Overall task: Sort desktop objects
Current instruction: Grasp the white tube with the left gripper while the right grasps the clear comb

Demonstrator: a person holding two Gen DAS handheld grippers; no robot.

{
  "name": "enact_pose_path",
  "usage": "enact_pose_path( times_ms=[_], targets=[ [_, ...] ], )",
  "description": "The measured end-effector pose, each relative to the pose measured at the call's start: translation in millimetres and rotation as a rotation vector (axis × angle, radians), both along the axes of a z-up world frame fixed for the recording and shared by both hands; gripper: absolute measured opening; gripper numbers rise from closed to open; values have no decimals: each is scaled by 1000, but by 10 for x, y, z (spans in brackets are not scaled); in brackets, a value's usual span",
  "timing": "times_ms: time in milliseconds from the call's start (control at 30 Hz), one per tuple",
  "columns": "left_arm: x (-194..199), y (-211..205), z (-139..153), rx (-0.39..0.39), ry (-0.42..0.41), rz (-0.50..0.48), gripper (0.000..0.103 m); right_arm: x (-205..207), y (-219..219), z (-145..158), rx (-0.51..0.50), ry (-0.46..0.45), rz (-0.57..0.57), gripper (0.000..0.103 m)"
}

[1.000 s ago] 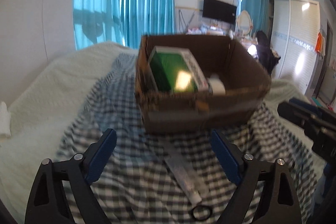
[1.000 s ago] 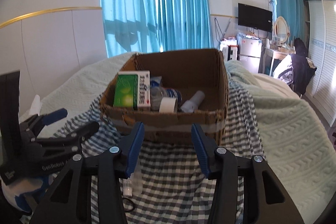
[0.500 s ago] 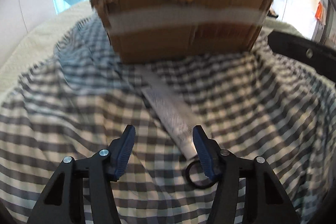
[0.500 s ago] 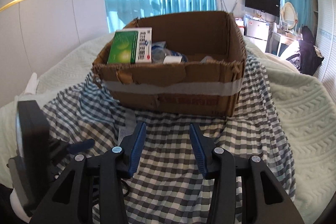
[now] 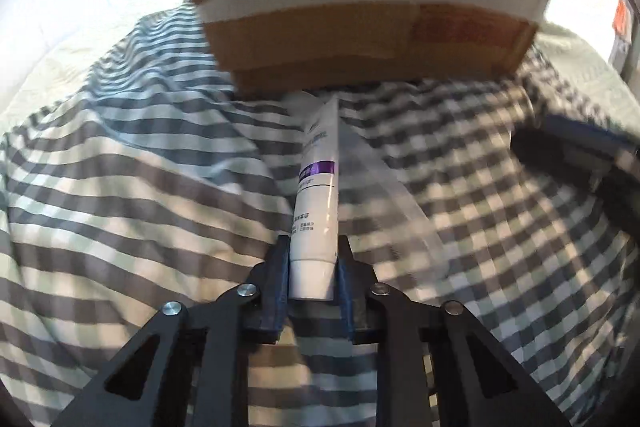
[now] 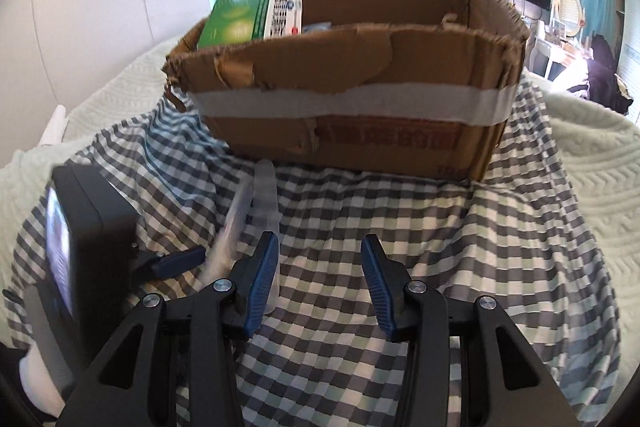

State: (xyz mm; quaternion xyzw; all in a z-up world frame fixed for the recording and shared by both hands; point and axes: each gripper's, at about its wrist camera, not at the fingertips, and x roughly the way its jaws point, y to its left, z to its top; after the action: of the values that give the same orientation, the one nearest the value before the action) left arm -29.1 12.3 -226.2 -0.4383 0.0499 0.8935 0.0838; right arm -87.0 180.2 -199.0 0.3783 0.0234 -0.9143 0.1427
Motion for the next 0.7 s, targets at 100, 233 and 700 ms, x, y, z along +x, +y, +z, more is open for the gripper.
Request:
enact_pose_path(
  times_ms=[100, 233, 700],
  targets=[
    [28, -113, 129, -8, 42, 26, 21, -61, -66, -87, -14, -30, 30, 43],
    [63, -212, 307, -35, 113, 54, 21, -155, -232, -237, -1, -75, 78, 43],
    [106, -412, 511, 6, 124, 43, 21, -167, -414, -558, 84, -153, 99, 25]
  ],
)
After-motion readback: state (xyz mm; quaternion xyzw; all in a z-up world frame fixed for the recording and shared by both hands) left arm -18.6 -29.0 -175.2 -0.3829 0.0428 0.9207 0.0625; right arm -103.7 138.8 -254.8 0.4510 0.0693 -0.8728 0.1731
